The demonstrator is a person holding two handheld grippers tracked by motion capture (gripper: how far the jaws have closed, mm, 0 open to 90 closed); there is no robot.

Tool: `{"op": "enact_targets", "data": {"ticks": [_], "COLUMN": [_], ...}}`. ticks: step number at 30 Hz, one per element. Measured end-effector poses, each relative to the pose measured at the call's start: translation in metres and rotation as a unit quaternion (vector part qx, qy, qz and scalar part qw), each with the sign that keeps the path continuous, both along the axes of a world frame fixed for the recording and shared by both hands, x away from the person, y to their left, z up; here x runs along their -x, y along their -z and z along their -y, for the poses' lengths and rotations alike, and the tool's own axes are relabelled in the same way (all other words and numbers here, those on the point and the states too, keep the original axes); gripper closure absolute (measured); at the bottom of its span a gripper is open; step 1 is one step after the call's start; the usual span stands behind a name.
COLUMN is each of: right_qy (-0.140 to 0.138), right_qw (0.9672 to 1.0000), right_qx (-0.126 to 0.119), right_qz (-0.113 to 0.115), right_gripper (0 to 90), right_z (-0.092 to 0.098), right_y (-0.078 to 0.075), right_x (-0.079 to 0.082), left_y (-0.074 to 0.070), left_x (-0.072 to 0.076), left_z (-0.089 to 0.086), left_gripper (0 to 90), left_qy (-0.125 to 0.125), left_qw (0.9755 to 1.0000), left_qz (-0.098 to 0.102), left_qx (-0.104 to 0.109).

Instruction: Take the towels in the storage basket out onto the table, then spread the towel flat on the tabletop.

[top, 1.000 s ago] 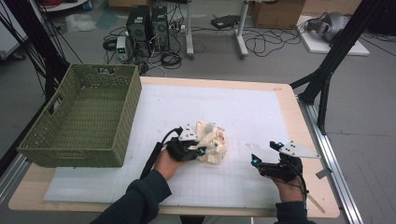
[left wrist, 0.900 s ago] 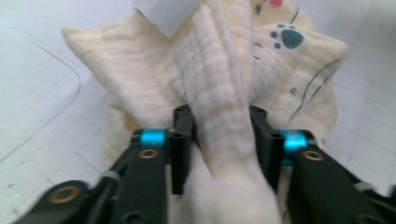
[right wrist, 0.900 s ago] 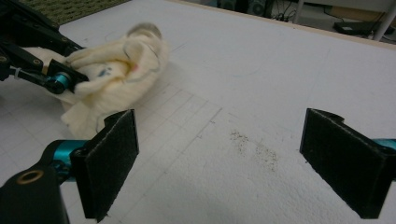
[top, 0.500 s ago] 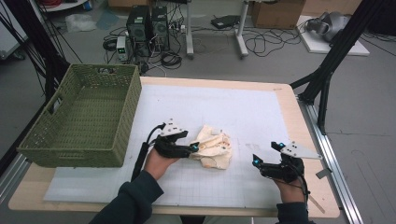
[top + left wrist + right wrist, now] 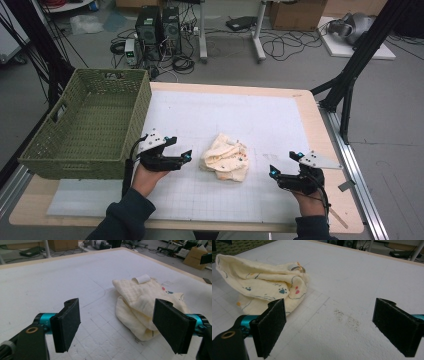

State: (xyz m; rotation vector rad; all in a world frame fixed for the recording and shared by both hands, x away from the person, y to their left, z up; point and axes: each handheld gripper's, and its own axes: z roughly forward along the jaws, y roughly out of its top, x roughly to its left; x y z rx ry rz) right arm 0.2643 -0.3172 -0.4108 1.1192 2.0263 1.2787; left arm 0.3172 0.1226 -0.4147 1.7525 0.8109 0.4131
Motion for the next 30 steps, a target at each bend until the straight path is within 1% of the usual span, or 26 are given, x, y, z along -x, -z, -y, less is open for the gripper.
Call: {"op": "enact_targets", "data": {"ticks": [3, 7, 9, 13, 18, 21, 24, 26, 28, 30], "right_qy": [0.001, 0.005, 0.004, 0.005, 0.002, 0.002, 0.003, 0.005, 0.007, 0.008], "right_qw": [1.0000, 1.0000, 1.0000, 1.0000, 1.0000, 1.0000, 1.0000, 0.9999, 0.9999, 0.9999], "right_qx": [0.003, 0.001, 0.005, 0.007, 0.009, 0.008, 0.006, 0.007, 0.006, 0.005], "right_qz": [0.001, -0.001, -0.002, -0.003, -0.003, -0.001, -0.005, -0.007, -0.006, -0.005], "right_gripper": [10.9, 10.9, 10.9, 10.9, 10.9, 10.9, 10.9, 10.9, 10.9, 10.9], "right_z": [0.001, 0.001, 0.002, 0.002, 0.001, 0.001, 0.004, 0.005, 0.006, 0.006], "right_y": [0.000, 0.001, 0.001, 0.001, 0.001, 0.001, 0.002, 0.003, 0.003, 0.002], "right_x": [0.000, -0.001, -0.003, -0.004, -0.001, -0.001, -0.002, -0.003, -0.002, -0.002], "left_y": [0.001, 0.004, 0.006, 0.006, 0.003, 0.003, 0.004, 0.004, 0.004, 0.004], "left_x": [0.002, 0.003, 0.001, 0.001, 0.002, 0.002, 0.000, -0.001, 0.000, -0.001], "left_z": [-0.003, -0.010, -0.014, -0.015, -0.016, -0.017, -0.016, -0.017, -0.017, -0.016], "left_gripper": [21.1, 20.1, 20.1, 20.1, 20.1, 20.1, 20.1, 20.1, 20.1, 20.2], "left_qy": [0.005, -0.003, -0.004, -0.004, -0.004, -0.004, -0.005, -0.006, -0.009, -0.007], "left_qw": [1.0000, 1.0000, 0.9998, 0.9998, 0.9999, 0.9998, 0.9998, 0.9998, 0.9998, 0.9998], "left_qz": [-0.005, -0.006, -0.008, -0.006, 0.001, 0.000, -0.002, -0.005, -0.005, -0.004], "left_qx": [0.001, 0.004, 0.017, 0.016, 0.016, 0.019, 0.021, 0.020, 0.018, 0.018]}}
